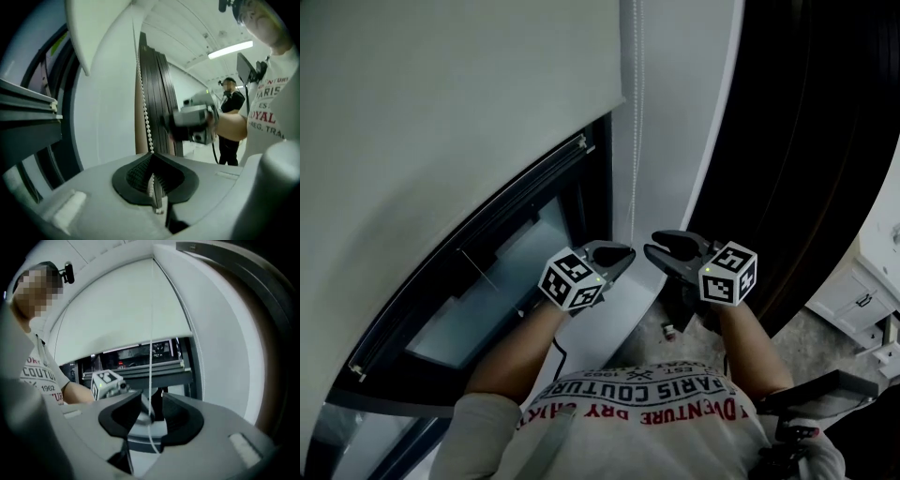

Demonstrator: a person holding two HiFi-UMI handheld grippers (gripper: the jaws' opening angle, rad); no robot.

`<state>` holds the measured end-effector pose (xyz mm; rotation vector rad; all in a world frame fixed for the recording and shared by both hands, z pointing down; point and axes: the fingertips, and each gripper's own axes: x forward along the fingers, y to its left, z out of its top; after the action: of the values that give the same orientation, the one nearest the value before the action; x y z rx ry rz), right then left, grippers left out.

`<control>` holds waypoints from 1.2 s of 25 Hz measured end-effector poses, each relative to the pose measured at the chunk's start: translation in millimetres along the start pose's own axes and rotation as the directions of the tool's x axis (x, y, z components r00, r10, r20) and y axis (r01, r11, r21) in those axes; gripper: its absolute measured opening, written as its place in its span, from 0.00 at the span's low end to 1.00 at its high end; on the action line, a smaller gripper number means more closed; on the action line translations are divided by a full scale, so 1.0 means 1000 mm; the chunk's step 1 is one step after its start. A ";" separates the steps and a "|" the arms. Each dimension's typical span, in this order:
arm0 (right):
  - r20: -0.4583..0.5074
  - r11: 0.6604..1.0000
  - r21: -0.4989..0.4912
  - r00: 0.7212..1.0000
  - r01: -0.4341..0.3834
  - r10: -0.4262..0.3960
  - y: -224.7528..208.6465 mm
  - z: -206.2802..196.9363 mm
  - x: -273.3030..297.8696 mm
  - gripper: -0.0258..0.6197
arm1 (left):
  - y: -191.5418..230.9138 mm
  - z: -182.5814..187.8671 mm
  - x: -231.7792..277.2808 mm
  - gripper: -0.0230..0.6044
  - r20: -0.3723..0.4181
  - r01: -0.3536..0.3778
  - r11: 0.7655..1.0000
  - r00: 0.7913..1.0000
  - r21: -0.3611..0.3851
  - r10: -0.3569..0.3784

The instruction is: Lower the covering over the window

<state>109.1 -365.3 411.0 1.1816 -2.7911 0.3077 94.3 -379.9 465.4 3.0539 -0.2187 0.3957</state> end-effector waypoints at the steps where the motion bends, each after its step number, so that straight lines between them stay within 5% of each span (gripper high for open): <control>1: 0.032 1.000 -0.015 1.000 0.002 -0.001 0.000 0.016 -0.003 0.24 | -0.004 -0.012 0.003 0.05 -0.029 0.010 1.000 1.000 -0.004 -0.010; 7: 0.130 0.997 -0.062 0.991 -0.036 0.043 0.012 0.074 -0.003 0.24 | -0.008 -0.017 0.003 0.05 0.046 -0.008 0.997 0.999 -0.072 0.012; 13: 0.157 0.992 -0.097 0.984 -0.075 0.089 0.027 0.105 0.010 0.24 | -0.031 -0.064 0.014 0.05 -0.109 0.018 0.999 0.994 -0.051 -0.023; 24: 0.153 0.990 -0.138 0.987 -0.024 0.045 0.022 0.110 0.016 0.11 | -0.053 -0.134 0.023 0.05 -0.208 0.027 0.996 0.977 -0.088 -0.045; 30: 0.166 0.989 -0.144 0.985 -0.020 0.044 0.022 0.107 0.015 0.05 | -0.048 -0.139 0.023 0.05 -0.190 0.000 0.994 0.981 -0.105 -0.020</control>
<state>82.3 -384.2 306.2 1.1831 -2.9200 0.0104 88.4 -325.2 604.0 2.8889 -0.2068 0.6511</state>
